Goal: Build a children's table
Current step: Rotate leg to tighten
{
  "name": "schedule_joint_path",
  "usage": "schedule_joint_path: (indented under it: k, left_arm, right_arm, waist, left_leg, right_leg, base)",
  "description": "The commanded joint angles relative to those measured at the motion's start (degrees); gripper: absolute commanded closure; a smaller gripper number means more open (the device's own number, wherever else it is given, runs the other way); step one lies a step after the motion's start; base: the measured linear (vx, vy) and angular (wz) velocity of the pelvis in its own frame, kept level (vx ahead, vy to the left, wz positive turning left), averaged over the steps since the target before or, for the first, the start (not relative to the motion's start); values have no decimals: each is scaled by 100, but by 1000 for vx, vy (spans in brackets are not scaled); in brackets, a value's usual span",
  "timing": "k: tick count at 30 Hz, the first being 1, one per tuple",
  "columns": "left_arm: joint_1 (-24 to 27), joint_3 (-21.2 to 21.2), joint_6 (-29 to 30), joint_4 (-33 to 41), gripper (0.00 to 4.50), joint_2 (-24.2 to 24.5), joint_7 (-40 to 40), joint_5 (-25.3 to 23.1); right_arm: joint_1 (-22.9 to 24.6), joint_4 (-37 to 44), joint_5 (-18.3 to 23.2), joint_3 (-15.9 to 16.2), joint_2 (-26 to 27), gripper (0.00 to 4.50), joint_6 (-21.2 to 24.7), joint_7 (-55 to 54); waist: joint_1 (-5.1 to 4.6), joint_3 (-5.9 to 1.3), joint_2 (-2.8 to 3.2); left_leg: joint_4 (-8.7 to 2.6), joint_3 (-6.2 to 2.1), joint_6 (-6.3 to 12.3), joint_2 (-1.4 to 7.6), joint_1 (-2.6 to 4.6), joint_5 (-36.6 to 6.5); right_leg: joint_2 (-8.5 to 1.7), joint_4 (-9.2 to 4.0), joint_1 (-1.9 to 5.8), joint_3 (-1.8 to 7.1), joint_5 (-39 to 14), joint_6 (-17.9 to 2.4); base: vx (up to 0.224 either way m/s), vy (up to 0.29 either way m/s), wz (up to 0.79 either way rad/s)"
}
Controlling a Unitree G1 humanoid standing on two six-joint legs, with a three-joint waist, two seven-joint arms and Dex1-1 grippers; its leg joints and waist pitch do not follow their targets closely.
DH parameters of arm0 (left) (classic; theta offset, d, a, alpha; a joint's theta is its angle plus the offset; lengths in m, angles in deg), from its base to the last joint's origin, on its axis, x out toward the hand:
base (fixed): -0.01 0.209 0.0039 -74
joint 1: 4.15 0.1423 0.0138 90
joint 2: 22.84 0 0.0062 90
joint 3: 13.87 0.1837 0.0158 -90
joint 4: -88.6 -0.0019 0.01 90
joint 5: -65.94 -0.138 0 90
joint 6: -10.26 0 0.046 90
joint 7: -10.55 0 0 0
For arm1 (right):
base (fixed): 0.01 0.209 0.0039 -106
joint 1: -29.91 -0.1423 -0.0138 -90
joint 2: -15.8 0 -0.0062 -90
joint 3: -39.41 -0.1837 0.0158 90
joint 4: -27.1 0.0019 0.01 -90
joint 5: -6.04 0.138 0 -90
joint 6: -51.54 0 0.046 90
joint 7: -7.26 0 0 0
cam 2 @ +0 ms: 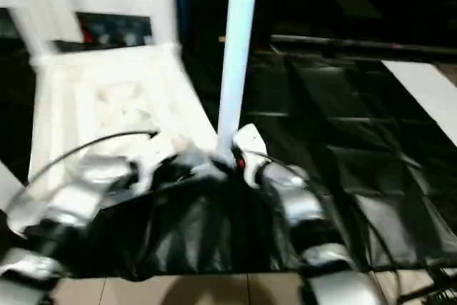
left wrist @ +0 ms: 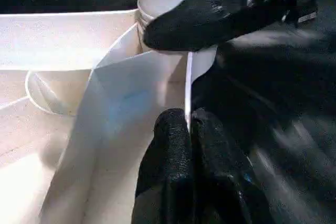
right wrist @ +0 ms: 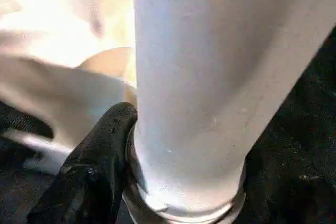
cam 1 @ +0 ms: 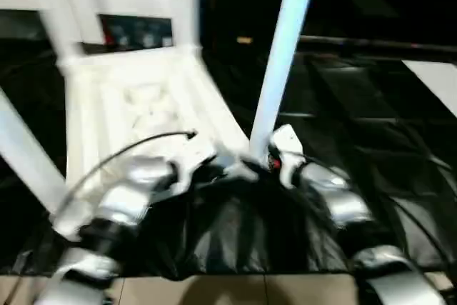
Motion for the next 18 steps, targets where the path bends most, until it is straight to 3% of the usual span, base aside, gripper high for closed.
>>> schedule_joint_path:
  k: [1,2,4,9,13,14,18]
  left_arm:
    - [12,255,58,20,450,-551,309,140]
    - [14,272,54,18,450,-576,319,129]
    - [29,376,24,8,450,-699,364,55]
    - [67,455,10,106,450,-664,299,-2]
    - [150,480,-220,280,450,-404,-225,159]
    - [163,483,-277,305,450,-358,-335,184]
    - [229,468,-411,418,450,-118,-794,307]
  right_arm:
    - [-40,-173,-266,405,455,185,12,-94]
    - [-43,-181,-248,401,482,185,-1,-71]
    - [-64,-215,-147,382,624,129,-64,94]
    - [-88,-183,-169,451,585,70,-167,261]
    - [-69,-167,-211,518,243,65,-315,656]
    - [-55,-147,-225,537,175,65,-367,773]
    - [65,53,-148,605,-118,65,-536,1495]
  waist:
    - [21,-195,-15]
    - [32,-200,-10]
    - [45,-212,-9]
    - [60,-230,-1]
    - [59,-235,1]
    - [56,-236,25]
    - [78,-262,16]
  left_leg:
    - [-421,-33,-61,82,-6,-2147]
    - [-411,-18,-13,83,5,-2116]
    - [-412,-11,43,88,-19,-1972]
    - [-403,9,125,87,-58,-1668]
    - [-399,11,173,92,-69,-1591]
    - [-394,16,179,91,-65,-1594]
    - [-361,30,301,90,-71,-1340]
  right_leg:
    - [-210,-579,127,150,-2533,-712]
    - [-209,-584,117,162,-2436,-716]
    - [-205,-556,136,169,-2137,-774]
    - [-195,-497,182,164,-1580,-919]
    - [-200,-484,201,164,-1460,-965]
    - [-198,-489,201,163,-1421,-987]
    - [-193,-438,236,166,-974,-1125]
  base:
    - [0,0,0]
    - [0,0,0]
    - [0,0,0]
    - [0,0,0]
    - [0,0,0]
    - [0,0,0]
    - [0,0,0]
